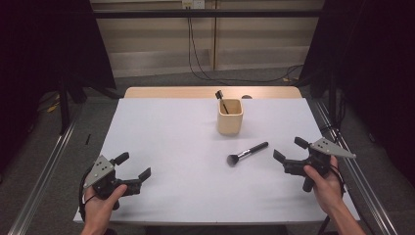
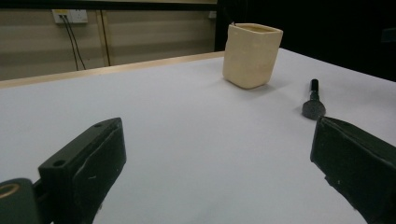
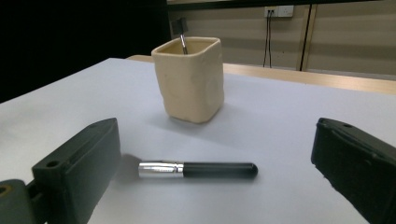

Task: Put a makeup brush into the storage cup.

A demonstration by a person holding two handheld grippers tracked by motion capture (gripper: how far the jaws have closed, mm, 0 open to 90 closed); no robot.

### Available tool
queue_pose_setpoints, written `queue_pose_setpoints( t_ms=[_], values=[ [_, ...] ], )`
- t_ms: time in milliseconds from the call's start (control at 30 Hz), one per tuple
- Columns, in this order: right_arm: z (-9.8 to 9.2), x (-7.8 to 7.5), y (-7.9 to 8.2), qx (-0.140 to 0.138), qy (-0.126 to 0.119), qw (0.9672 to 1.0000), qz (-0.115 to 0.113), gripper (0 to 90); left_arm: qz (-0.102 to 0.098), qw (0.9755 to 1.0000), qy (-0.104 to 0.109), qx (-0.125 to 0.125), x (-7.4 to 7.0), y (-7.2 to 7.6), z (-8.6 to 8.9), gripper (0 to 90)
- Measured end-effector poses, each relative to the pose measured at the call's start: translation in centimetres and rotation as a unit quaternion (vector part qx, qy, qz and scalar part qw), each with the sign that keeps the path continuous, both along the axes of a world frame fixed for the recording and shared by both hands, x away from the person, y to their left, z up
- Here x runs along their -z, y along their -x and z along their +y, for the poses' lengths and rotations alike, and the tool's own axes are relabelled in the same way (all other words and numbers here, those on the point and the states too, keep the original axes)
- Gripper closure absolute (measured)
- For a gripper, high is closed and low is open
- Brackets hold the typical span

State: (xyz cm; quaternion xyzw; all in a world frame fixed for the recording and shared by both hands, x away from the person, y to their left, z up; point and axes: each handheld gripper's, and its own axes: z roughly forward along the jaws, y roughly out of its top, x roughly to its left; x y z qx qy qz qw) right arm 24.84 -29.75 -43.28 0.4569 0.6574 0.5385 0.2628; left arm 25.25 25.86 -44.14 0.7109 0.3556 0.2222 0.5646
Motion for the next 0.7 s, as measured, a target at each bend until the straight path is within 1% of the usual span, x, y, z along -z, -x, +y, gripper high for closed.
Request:
queue_pose_setpoints(
  t_ms=[67, 133, 233, 333, 400, 433, 467, 500, 533, 600, 633, 667, 700],
  values=[
    [-0.1, 0.3, 0.6, 0.003, 0.003, 1.0, 0.002, 1.3, -0.002, 1.0, 0.001, -0.003, -0.1, 0.1, 0.0, 3.5],
    [-0.3, 0.3, 1.2, 0.009, 0.003, 1.0, 0.0, 1.3, -0.015, 0.9999, 0.002, -0.003, -0.3, 0.4, 0.0, 4.5],
    [-0.6, 0.4, 2.1, 0.02, 0.002, 0.9998, 0.005, 1.7, -0.011, 0.9999, 0.0, -0.004, -0.3, 0.6, 0.0, 4.5],
    [-1.0, 0.5, 3.3, 0.025, 0.015, 0.9996, 0.001, 1.6, -0.01, 0.9999, 0.001, -0.008, -0.3, 0.7, 0.0, 4.5],
    [-1.3, 0.6, 4.0, 0.027, 0.006, 0.9996, 0.003, 1.6, -0.01, 0.9999, 0.001, -0.01, -0.4, 0.8, 0.0, 4.4],
    [-1.5, 0.7, 4.4, 0.028, 0.006, 0.9996, 0.004, 1.5, -0.012, 0.9999, 0.0, -0.01, -0.4, 0.8, 0.0, 4.4],
    [-1.7, 0.8, 4.6, 0.026, 0.011, 0.9996, 0.003, 1.4, -0.013, 0.9999, -0.002, -0.01, -0.5, 0.9, 0.0, 4.4],
    [-1.9, 0.9, 4.8, 0.025, 0.012, 0.9996, 0.001, 1.4, -0.012, 0.9999, -0.001, -0.011, -0.5, 0.9, 0.0, 4.4],
    [-2.1, 1.0, 4.9, 0.026, 0.007, 0.9996, 0.002, 1.4, -0.012, 0.9999, -0.002, -0.012, -0.5, 0.9, 0.0, 4.4],
    [-2.2, 1.1, 4.9, 0.027, 0.005, 0.9996, 0.001, 1.4, -0.012, 0.9998, -0.004, -0.012, -0.4, 0.9, -0.1, 4.4],
    [-2.2, 1.1, 4.9, 0.027, 0.004, 0.9996, 0.002, 1.4, -0.01, 0.9999, -0.001, -0.012, -0.4, 0.9, -0.1, 4.4],
    [-2.2, 1.2, 4.8, 0.024, 0.011, 0.9996, 0.004, 1.4, -0.011, 0.9999, -0.002, -0.011, -0.4, 0.9, -0.1, 4.4],
    [-2.1, 1.3, 4.7, 0.023, 0.013, 0.9996, 0.004, 1.4, -0.011, 0.9999, -0.003, -0.01, -0.4, 1.0, -0.1, 4.5]
  ],
)
